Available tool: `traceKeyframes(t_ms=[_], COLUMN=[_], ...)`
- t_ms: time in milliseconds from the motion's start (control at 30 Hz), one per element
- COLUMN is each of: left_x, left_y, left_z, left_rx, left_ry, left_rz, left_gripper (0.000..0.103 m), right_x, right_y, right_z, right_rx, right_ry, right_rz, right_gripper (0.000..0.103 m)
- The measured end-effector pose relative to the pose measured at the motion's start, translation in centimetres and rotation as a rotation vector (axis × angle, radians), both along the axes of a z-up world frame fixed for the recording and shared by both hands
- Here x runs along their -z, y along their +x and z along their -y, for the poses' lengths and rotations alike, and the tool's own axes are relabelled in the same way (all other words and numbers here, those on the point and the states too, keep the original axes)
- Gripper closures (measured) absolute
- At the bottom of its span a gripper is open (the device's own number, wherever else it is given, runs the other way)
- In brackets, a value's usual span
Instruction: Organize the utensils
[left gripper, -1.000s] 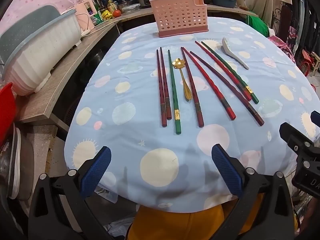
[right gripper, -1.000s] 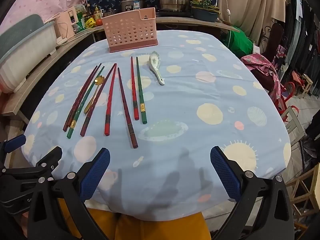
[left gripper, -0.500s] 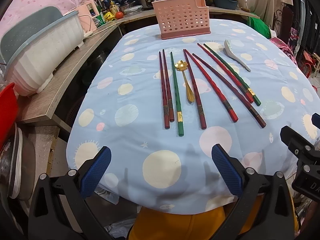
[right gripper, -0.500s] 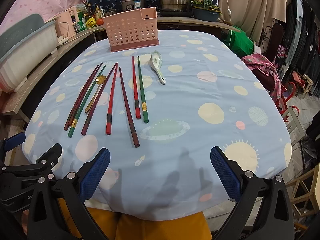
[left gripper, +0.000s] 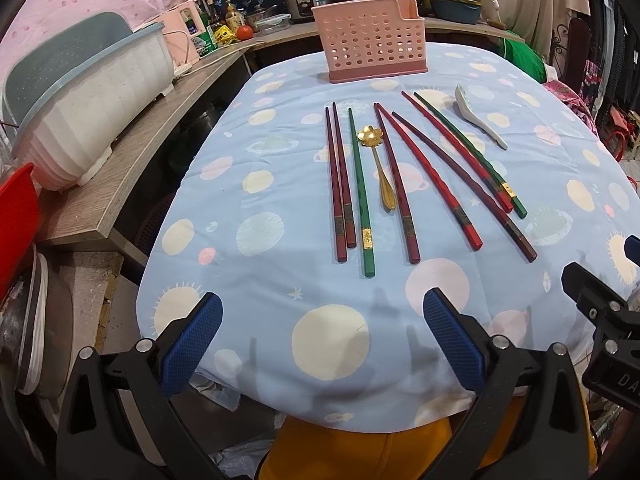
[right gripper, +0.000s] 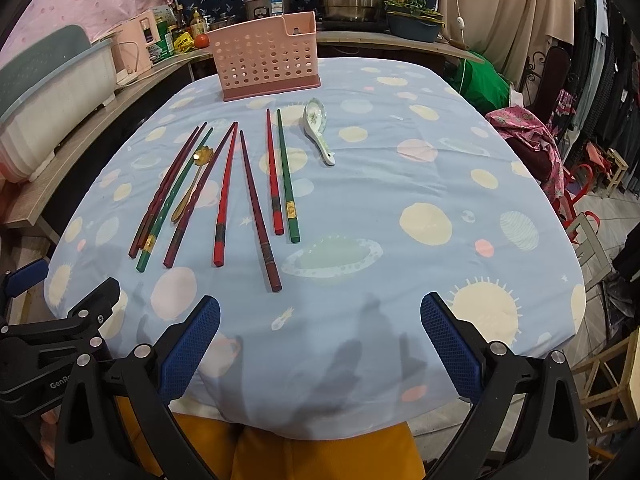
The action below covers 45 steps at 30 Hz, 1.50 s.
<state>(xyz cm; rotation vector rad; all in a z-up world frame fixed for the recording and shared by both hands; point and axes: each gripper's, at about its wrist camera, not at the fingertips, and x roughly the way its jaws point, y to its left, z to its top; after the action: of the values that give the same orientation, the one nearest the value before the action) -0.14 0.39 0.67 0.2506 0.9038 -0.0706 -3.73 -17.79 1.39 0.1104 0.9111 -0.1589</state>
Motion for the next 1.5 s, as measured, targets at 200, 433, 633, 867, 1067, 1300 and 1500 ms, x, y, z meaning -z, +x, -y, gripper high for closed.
traceKeyframes(t_ms=[200, 433, 633, 867, 1067, 1300, 1500], left_x=[0.01, 0.01, -0.04, -0.06, -0.06, -0.10, -0.04], left_y=[-0.01, 0.11, 0.10, 0.10, 0.13, 0.13, 0.18], left_z=[0.00, -0.22, -0.16, -0.14, -0.18, -0.21, -0.43], left_rx=[-0.001, -0.004, -0.002, -0.001, -0.004, -0.009, -0.011], left_ry=[0.000, -0.002, 0.000, 0.000, 0.000, 0.002, 0.002], left_rz=[0.001, 0.004, 0.009, 0.010, 0.009, 0.011, 0.010], left_gripper=[0.007, 0.007, 0.007, 0.007, 0.007, 0.007, 0.007], right_x=[0.47, 0.47, 0.44, 0.44, 0.44, 0.49, 0.57], right_y=[-0.06, -0.01, 0.21, 0.21, 0.14, 0.17, 0.13], right_z=[-0.88, -0.85, -0.78, -0.92, -0.91, -0.84, -0.75], right_rx=[-0.008, -0.009, -0.012, -0.011, -0.011, -0.010, -0.010], right_ry=[-0.004, -0.006, -0.007, -0.006, -0.006, -0.004, -0.003], right_rz=[-0.003, -0.004, -0.008, -0.009, -0.008, -0.009, -0.009], right_gripper=[0.007, 0.007, 0.007, 0.007, 0.007, 0.007, 0.007])
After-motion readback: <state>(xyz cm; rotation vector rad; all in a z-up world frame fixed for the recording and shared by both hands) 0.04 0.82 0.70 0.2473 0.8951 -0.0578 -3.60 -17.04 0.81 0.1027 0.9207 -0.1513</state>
